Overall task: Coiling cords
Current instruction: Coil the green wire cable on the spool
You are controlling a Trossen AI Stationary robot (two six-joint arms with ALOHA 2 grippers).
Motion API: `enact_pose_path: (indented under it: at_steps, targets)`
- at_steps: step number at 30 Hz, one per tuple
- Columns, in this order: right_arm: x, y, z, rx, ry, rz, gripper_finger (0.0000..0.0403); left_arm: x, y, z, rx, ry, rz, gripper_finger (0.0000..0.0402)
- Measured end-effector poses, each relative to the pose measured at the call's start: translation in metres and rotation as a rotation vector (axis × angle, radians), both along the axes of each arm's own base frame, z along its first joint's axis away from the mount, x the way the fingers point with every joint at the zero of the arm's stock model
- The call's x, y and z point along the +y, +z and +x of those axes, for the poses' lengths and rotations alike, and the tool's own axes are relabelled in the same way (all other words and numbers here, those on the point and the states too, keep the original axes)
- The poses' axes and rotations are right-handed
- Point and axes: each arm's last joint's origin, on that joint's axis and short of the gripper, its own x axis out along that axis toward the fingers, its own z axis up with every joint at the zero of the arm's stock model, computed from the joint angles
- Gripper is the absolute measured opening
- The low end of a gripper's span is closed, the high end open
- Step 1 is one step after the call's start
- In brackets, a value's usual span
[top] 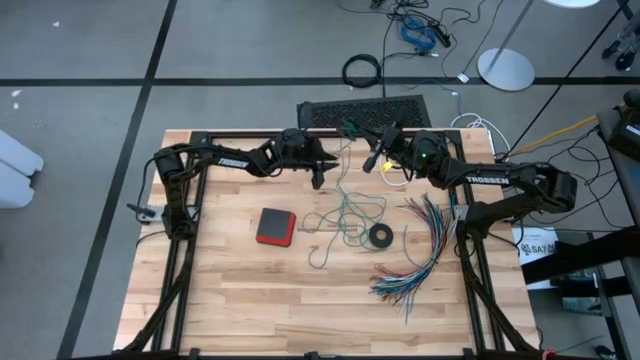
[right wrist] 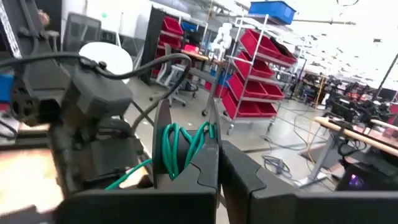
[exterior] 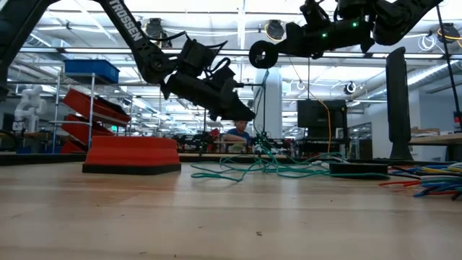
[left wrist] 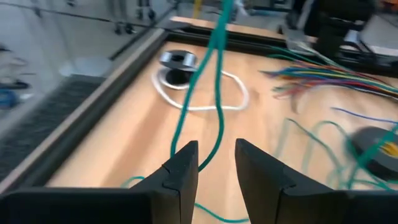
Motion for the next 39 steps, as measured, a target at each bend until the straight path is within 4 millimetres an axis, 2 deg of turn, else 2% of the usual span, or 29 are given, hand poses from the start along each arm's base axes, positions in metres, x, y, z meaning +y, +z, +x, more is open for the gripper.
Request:
enact_pose_path:
  at_steps: [11, 22, 26, 34, 39]
  targets:
    - [0.0, 0.001, 0.0, -0.012, 0.007, 0.01, 0.0, -0.023, -0.001, 0.01, 0.012, -0.063, -0.023, 0.0114]
    - [0.001, 0.001, 0.0, -0.019, 0.035, 0.015, 0.0, -0.026, 0.002, 0.014, -0.044, -0.055, 0.005, 0.0115]
    - [0.001, 0.001, 0.0, -0.018, 0.035, 0.015, 0.0, -0.026, 0.0, 0.014, -0.03, -0.056, 0.006, 0.014]
    - [0.001, 0.0, 0.0, 0.003, 0.033, 0.006, 0.0, -0.017, -0.001, 0.01, -0.019, -0.035, -0.013, 0.0223]
    - [0.0, -0.002, 0.0, 0.02, 0.026, 0.003, 0.0, -0.004, 0.011, 0.0, -0.066, -0.056, -0.073, 0.0235]
